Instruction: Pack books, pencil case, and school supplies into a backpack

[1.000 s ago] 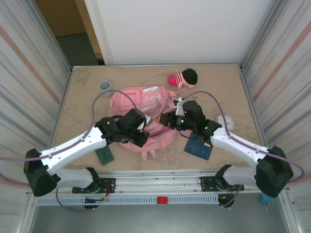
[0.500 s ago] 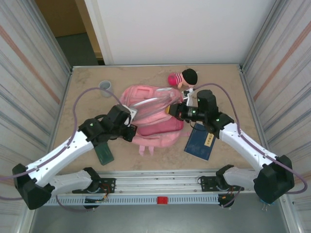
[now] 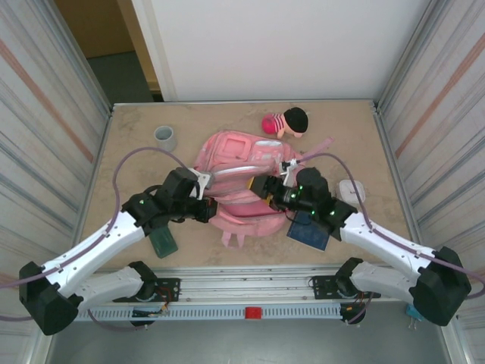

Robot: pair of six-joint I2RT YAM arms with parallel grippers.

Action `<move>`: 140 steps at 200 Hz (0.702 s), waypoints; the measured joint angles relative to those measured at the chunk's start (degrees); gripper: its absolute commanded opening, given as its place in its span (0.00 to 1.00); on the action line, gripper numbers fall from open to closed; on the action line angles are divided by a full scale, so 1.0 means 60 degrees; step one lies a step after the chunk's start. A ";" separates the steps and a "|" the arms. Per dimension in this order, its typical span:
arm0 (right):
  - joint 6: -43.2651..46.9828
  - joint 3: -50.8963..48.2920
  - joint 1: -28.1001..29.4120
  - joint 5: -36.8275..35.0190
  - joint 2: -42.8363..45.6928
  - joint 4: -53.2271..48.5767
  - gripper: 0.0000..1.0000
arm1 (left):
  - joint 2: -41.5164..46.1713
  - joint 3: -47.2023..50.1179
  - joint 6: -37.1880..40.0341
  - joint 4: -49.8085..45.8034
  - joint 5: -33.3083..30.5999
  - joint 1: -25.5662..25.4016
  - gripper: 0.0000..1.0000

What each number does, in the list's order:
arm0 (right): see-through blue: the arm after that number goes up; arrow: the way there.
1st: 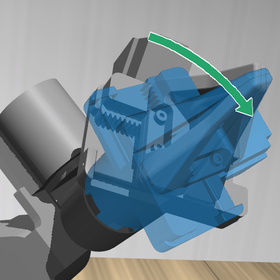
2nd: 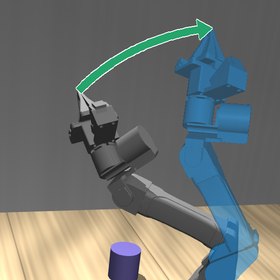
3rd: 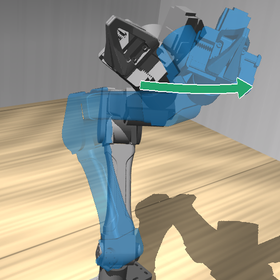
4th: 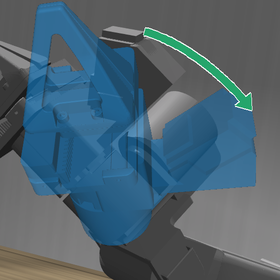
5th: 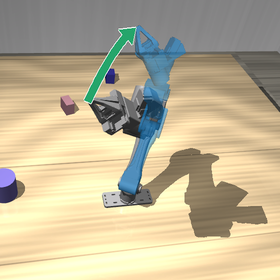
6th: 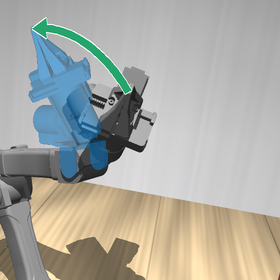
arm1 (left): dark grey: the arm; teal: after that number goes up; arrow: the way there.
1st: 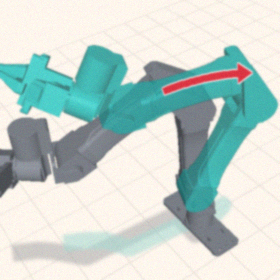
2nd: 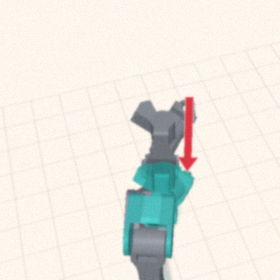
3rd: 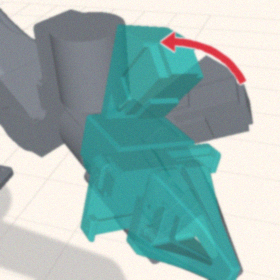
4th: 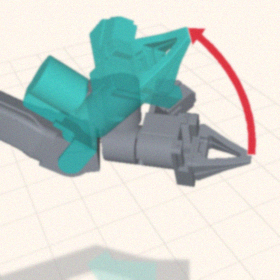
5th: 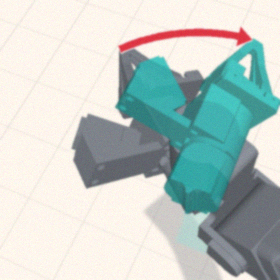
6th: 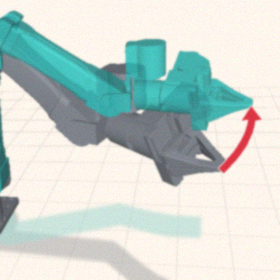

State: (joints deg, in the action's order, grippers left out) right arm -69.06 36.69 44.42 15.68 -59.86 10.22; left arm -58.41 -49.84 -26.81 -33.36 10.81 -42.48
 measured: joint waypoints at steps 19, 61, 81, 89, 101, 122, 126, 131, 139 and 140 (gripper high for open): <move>-0.0171 -0.0015 0.0477 -0.0823 -0.0069 0.0135 0.60 | -0.0164 0.0000 -0.0372 0.0284 0.0532 0.0000 0.00; 0.0018 -0.0007 0.0397 -0.1399 -0.0433 0.0171 0.17 | -0.0484 -0.0004 -0.0801 0.0204 0.1555 0.0025 0.00; 0.0900 0.0441 0.0084 -0.1129 -0.0430 -0.0809 0.11 | -0.0554 -0.0066 -0.0929 -0.0073 0.2208 0.0321 0.00; 0.1271 0.0670 -0.0033 -0.1045 -0.0430 -0.1173 0.10 | -0.0572 -0.0087 -0.1038 -0.0080 0.2499 0.0437 0.00; 0.1920 0.0918 -0.0182 -0.0812 -0.0426 -0.1472 0.09 | -0.0576 -0.0113 -0.1293 0.0018 0.2900 0.0554 0.00; 0.2874 0.0958 -0.0390 -0.0160 -0.0375 -0.1668 0.07 | -0.0619 -0.0142 -0.1508 -0.0007 0.3413 0.0579 0.00; 0.2998 0.0958 -0.0437 -0.0029 -0.0375 -0.1712 0.07 | -0.0648 -0.0171 -0.1472 -0.0080 0.3442 0.0583 0.00; 0.3166 0.0958 -0.0495 0.0164 -0.0375 -0.1759 0.06 | -0.0699 -0.0248 -0.1417 -0.0240 0.3457 0.0579 0.00; 0.3388 0.0958 -0.0630 0.0481 -0.0375 -0.1847 0.04 | -0.0812 -0.0452 -0.1155 -0.0568 0.3366 0.0579 0.00; 0.3417 0.0958 -0.0663 0.0539 -0.0375 -0.1869 0.04 | -0.0827 -0.0477 -0.1111 -0.0601 0.3348 0.0579 0.00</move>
State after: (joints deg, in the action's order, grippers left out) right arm -48.56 42.44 40.45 18.92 -62.11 -0.99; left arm -63.37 -52.71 -33.47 -36.97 30.89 -39.00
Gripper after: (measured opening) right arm 0.111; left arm 0.055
